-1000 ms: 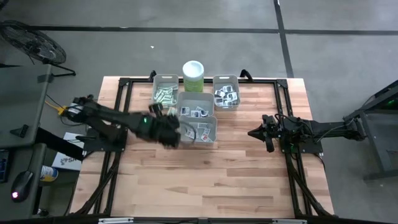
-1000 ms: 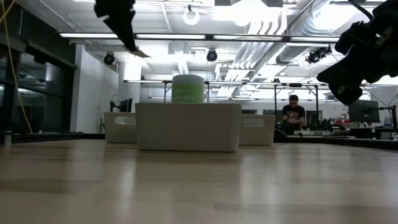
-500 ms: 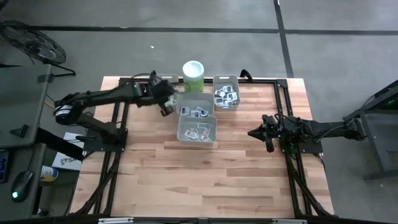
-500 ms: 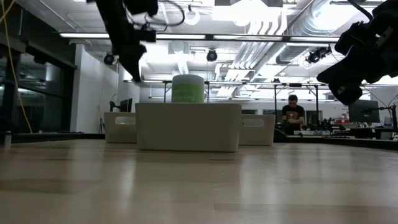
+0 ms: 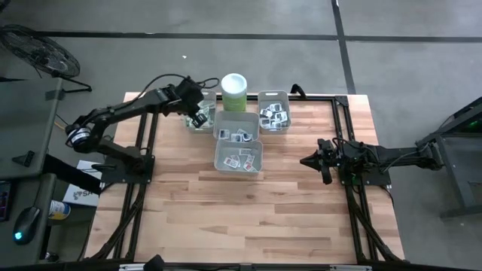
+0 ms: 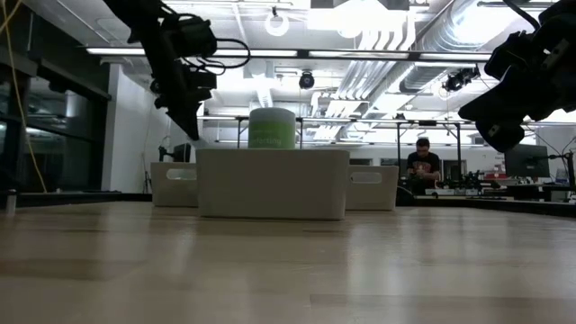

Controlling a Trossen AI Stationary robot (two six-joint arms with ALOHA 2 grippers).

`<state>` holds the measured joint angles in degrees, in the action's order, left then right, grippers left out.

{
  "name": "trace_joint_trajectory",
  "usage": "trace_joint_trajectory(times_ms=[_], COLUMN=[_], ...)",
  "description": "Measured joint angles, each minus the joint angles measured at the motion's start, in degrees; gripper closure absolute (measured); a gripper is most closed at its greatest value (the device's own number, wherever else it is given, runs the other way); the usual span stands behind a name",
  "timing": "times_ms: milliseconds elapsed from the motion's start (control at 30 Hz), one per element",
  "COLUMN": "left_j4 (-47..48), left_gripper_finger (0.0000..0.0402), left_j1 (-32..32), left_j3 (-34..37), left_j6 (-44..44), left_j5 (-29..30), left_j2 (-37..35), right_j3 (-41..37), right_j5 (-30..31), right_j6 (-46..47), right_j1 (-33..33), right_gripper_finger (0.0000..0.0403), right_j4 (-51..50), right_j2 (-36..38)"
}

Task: Pick & Place First Aid Supplies
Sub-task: Put the bandage pack into the left bin, then return to Home Position

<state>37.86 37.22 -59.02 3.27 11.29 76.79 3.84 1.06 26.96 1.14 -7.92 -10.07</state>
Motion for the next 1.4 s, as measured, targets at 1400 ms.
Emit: trace_joint_trajectory(times_ms=[1400], left_j4=[-6.0], left_gripper_finger=[0.0252], left_j1=[-10.1], left_j3=[0.0], left_j6=[-19.5], left_j5=[-11.7], left_j2=[3.6], right_j3=[0.0], right_j5=[0.0], right_j6=[0.0], right_j1=[0.0], right_gripper_finger=[0.0391], right_j4=[0.0], right_j2=[0.0])
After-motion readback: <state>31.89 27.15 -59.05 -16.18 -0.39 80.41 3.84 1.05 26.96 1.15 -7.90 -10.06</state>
